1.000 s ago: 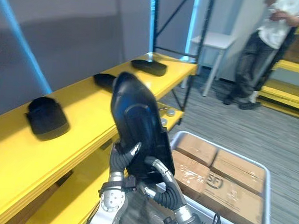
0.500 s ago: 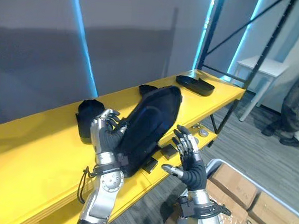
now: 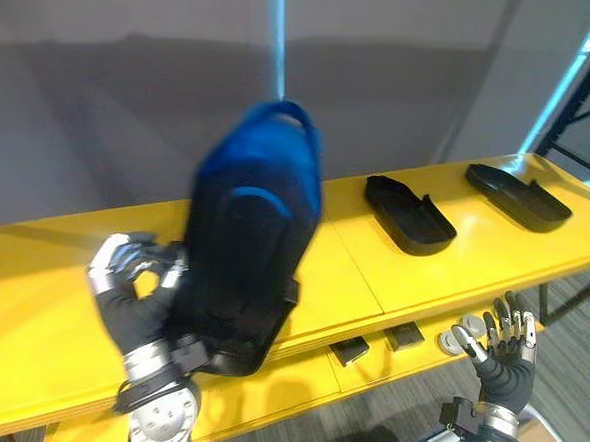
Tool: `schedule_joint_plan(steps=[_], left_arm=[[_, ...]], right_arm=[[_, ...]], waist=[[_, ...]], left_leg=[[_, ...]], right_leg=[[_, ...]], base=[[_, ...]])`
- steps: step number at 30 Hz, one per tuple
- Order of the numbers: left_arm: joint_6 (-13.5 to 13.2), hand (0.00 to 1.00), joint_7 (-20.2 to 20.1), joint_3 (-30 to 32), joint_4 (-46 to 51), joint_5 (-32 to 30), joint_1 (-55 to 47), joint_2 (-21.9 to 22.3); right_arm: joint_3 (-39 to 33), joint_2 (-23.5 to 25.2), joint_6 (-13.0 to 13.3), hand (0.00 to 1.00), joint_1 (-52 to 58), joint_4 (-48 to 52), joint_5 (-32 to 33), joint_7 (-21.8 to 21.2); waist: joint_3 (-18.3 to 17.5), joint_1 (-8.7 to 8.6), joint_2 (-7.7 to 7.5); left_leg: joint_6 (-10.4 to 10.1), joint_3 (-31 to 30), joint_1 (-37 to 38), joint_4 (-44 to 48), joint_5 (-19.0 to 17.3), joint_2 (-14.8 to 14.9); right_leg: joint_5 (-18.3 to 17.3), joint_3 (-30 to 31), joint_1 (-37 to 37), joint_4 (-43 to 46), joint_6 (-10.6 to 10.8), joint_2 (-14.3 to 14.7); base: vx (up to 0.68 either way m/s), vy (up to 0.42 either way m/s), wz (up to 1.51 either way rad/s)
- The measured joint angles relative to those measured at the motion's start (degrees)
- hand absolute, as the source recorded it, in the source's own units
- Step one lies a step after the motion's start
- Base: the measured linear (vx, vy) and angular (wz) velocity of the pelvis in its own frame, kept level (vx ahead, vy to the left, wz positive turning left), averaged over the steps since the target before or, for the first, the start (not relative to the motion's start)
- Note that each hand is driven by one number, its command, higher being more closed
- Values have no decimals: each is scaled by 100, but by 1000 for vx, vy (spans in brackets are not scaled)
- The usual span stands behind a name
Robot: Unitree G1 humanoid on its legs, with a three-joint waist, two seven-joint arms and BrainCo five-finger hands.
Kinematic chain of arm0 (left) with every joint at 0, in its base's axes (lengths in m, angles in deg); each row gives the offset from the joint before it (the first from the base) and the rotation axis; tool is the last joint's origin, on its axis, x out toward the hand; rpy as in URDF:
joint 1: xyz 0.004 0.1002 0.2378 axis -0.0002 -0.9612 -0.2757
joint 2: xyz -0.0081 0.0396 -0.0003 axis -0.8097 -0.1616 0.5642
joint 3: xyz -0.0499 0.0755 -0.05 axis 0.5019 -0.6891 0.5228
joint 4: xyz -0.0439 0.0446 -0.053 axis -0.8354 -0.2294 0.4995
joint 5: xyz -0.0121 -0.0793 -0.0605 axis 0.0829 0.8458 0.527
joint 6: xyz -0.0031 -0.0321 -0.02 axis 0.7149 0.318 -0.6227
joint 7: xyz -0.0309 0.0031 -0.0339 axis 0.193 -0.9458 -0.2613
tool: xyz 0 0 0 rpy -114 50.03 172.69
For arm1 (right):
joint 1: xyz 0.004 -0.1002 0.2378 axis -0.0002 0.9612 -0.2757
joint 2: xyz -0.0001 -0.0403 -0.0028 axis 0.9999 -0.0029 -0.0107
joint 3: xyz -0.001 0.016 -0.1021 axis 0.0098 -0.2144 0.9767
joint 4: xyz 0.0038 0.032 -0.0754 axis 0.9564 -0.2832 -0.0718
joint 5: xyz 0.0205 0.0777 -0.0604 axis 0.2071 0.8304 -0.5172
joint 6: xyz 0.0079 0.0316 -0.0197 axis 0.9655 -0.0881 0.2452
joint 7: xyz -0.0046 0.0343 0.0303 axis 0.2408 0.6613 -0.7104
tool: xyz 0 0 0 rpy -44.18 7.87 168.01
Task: Walk over and take plastic housings, then place them on the shelf
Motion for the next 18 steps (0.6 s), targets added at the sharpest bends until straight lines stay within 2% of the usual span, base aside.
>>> schedule_joint_plan(steps=[1,3,4,5,6,7,8,9,10,11,12,13,14,15,17,18], left_arm=[[-10,100,-17,9,9,238,-45,15],[-17,100,-31,-93,26,445,-42,17],[-17,100,-49,-187,26,541,32,31],[-17,100,-53,-189,19,637,75,51],[-19,100,-40,-185,15,652,87,58],[-19,100,-51,-194,2,656,89,58],[-40,100,-138,-200,-32,670,68,69],[-58,100,-156,-162,-88,687,89,67],[-83,100,-206,-103,-230,695,221,-68],[-121,100,-271,-21,-320,694,409,-160],[-147,100,-279,30,-329,698,386,-199],[-152,100,-297,115,-401,746,368,-230],[-150,100,-314,148,-480,752,398,-251],[-116,100,-360,140,-611,753,463,-334],[-79,100,-497,120,-641,758,462,-486],[-79,100,-594,58,-650,781,476,-564]], right_arm=[[-29,3,-16,0,-14,-12,57,1],[-117,40,-16,0,-149,-110,159,9],[-291,63,-21,0,-195,-176,158,15],[-346,129,-60,0,-292,-242,157,53],[-350,136,-65,0,-325,-242,157,79],[-356,135,-65,0,-342,-246,157,113],[-353,91,-75,0,-403,-392,157,123],[-311,110,-95,0,-433,-428,157,115],[-265,193,-100,0,-418,-396,157,104],[-292,279,-105,0,-554,-485,229,95],[-278,265,-119,0,-674,-590,272,94],[-221,258,-141,0,-820,-710,310,82],[-170,275,-141,0,-870,-767,360,79],[-57,286,-142,0,-886,-827,419,72],[61,291,-142,0,-878,-826,478,8],[64,292,-149,0,-841,-828,472,-45]], waist=[[66,31,2],[127,-53,15],[175,-108,47],[256,-91,35],[293,-128,43],[286,-170,56],[312,-138,86],[327,-158,111],[289,-208,-18],[380,-223,-122],[410,-121,-34],[408,-90,63],[411,-94,59],[440,-95,9],[445,-82,-40],[444,-55,-46]], left_leg=[[-21,-82,-64,100,-11,-27],[-9,105,-546,466,-42,-103],[147,906,-835,664,-219,104],[146,2025,-952,894,-318,462],[229,2666,-1000,1028,-291,655],[346,3036,-1005,1178,-176,725],[347,2972,-1020,1326,-98,587],[344,2841,-1070,1415,-100,531],[301,2543,-1237,1530,-110,271],[131,2205,-1716,2468,-477,329],[0,1988,-1785,2677,-624,582],[-278,1581,-1740,2595,-809,786],[-310,1443,-1748,2659,-936,734],[-257,1442,-1797,2848,-1037,667],[-134,1569,-1868,3091,-1272,534],[24,1721,-1828,3167,-1382,377]], right_leg=[[-2,-190,74,18,0,-5],[-4,-771,78,106,-5,-82],[-38,-1169,75,189,-59,-100],[-113,-1388,129,300,-117,-201],[-238,-1501,191,442,-105,-316],[-402,-1639,223,686,-87,-476],[-587,-1672,-24,1350,-77,-738],[-718,-1659,-133,1539,-87,-804],[-595,-1618,-148,1359,-184,-1046],[-712,-1632,-58,1304,29,-1188],[-700,-1592,-67,1290,51,-1098],[-680,-1528,-4,1175,87,-989],[-612,-1466,31,1103,201,-998],[-360,-1461,146,857,340,-1027],[-139,-1435,263,583,355,-1158],[-30,-1314,262,570,399,-1353]], base=[[45,-35,106],[2,3,161],[3,5,190],[21,-9,190],[84,10,159],[128,134,120],[111,180,89],[26,262,92],[-34,198,117],[4,126,81],[53,41,9],[69,55,-45],[50,234,-23],[53,409,-8],[52,432,-16],[43,407,-36]])
